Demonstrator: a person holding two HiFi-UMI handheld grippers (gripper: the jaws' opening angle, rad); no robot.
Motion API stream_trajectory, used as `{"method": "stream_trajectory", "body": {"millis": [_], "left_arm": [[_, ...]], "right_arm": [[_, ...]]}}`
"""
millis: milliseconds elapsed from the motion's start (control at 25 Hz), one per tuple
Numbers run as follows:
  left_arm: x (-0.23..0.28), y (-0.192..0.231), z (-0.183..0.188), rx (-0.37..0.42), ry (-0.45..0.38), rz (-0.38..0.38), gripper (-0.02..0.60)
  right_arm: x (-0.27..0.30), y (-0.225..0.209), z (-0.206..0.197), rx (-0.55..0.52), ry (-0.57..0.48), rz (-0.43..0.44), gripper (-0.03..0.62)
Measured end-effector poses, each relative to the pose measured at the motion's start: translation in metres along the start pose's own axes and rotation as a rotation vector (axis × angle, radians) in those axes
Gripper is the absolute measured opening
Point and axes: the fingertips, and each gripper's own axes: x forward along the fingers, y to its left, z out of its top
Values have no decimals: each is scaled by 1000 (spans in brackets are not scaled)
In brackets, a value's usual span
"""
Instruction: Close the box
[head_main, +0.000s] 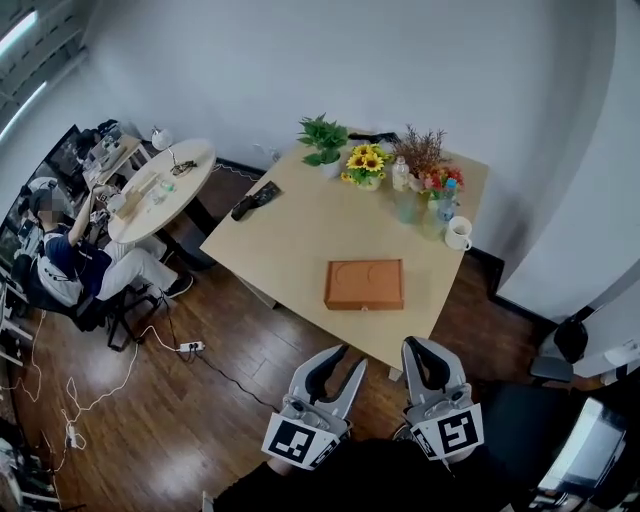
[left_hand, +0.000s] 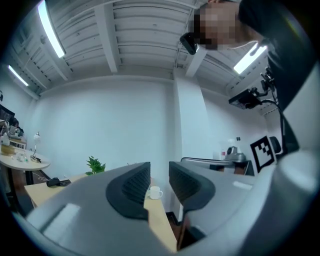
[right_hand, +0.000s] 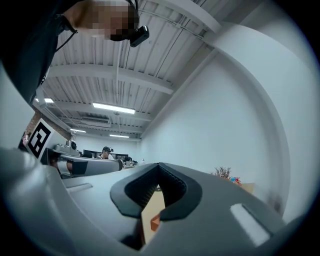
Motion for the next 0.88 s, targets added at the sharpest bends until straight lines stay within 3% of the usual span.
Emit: {"method": "stream_trajectory", "body": {"millis": [360, 880], "left_arm": [[-5, 32, -9, -59, 7, -13, 98], [-8, 25, -11, -38, 28, -58, 98]], "right_arm": [[22, 20, -3, -33, 42, -2, 0], [21, 25, -2, -27, 39, -16, 0]]}}
